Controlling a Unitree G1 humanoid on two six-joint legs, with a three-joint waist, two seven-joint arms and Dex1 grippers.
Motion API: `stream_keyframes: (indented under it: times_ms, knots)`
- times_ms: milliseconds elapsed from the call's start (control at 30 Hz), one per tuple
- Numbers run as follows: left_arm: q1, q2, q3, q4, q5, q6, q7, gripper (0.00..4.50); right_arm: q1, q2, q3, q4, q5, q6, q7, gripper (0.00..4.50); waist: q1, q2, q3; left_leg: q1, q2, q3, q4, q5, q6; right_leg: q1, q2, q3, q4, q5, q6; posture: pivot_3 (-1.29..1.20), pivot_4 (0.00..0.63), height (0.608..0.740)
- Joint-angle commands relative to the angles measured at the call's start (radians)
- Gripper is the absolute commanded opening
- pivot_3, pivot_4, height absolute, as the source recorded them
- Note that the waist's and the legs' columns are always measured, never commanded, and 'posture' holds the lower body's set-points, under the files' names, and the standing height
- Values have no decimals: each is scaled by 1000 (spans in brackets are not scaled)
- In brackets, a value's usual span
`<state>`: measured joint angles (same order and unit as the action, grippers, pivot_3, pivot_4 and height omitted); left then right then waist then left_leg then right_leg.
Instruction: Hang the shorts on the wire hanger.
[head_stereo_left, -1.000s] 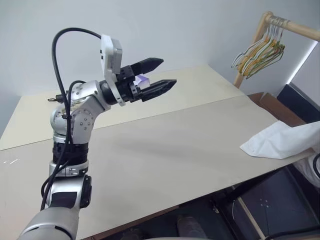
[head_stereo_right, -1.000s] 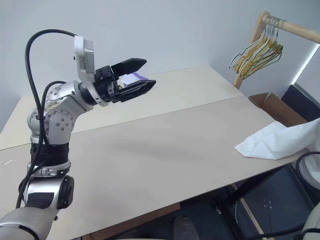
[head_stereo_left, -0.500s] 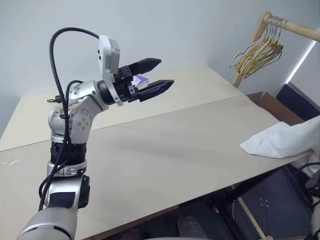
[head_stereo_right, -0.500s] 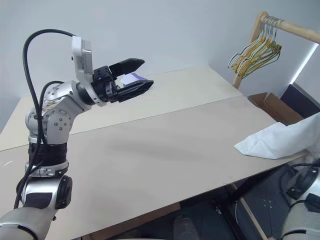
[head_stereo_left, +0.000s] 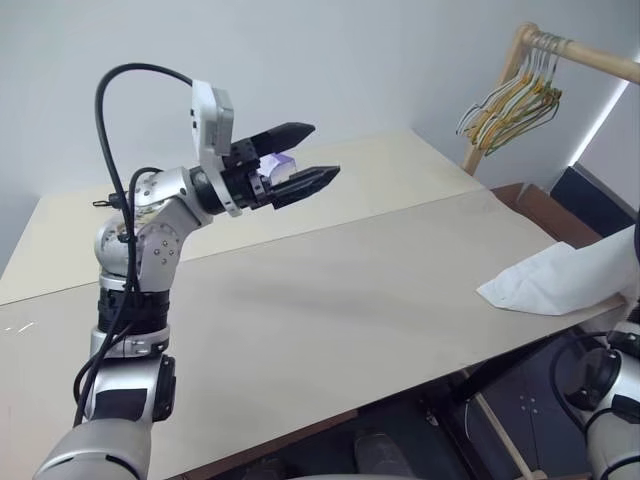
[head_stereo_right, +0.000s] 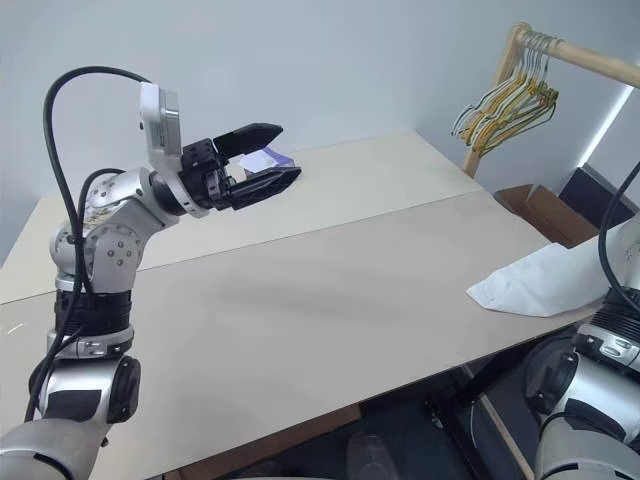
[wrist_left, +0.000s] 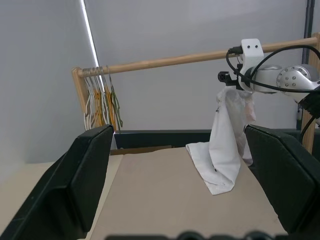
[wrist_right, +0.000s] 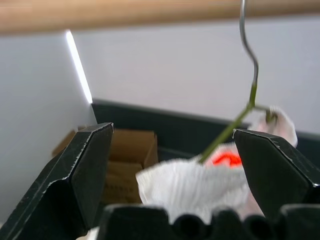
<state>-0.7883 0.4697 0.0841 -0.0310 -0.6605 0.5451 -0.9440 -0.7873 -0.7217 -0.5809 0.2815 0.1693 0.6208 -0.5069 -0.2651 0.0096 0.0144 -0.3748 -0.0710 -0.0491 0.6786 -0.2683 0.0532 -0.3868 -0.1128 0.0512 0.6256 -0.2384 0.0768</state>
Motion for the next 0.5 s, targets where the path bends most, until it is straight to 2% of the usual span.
stream_keyframes:
  times_ms: [33,133,233,300,500]
  knots:
    - [-10,14,16,-24,3,-20,-1,4500,0,3,35,-76,-63,-88,-10,4445,0,0,0,0,0,0,0,0,0,0,0,0,0,0,0,-277,0,740]
    - [3,8,21,-27,15,-47,10,4500,48,11,107,-139,-152,-244,-5,4445,1,0,0,0,0,0,0,0,0,0,0,0,0,0,0,-273,0,740]
    - [29,11,20,-29,43,-78,24,4500,80,26,169,-213,-148,-424,126,4445,-2,0,0,1,0,0,0,0,0,0,0,1,0,0,0,-269,0,740]
    - [54,40,12,-25,58,-77,-1,4500,70,60,195,-258,1,-438,337,4445,-7,0,0,2,0,1,-1,0,0,0,1,2,0,0,0,-262,0,740]
    - [198,120,7,-80,145,-123,2,4500,103,81,362,-250,196,-417,870,4445,-16,0,0,4,1,0,-1,0,0,2,3,2,0,0,0,-195,0,740]
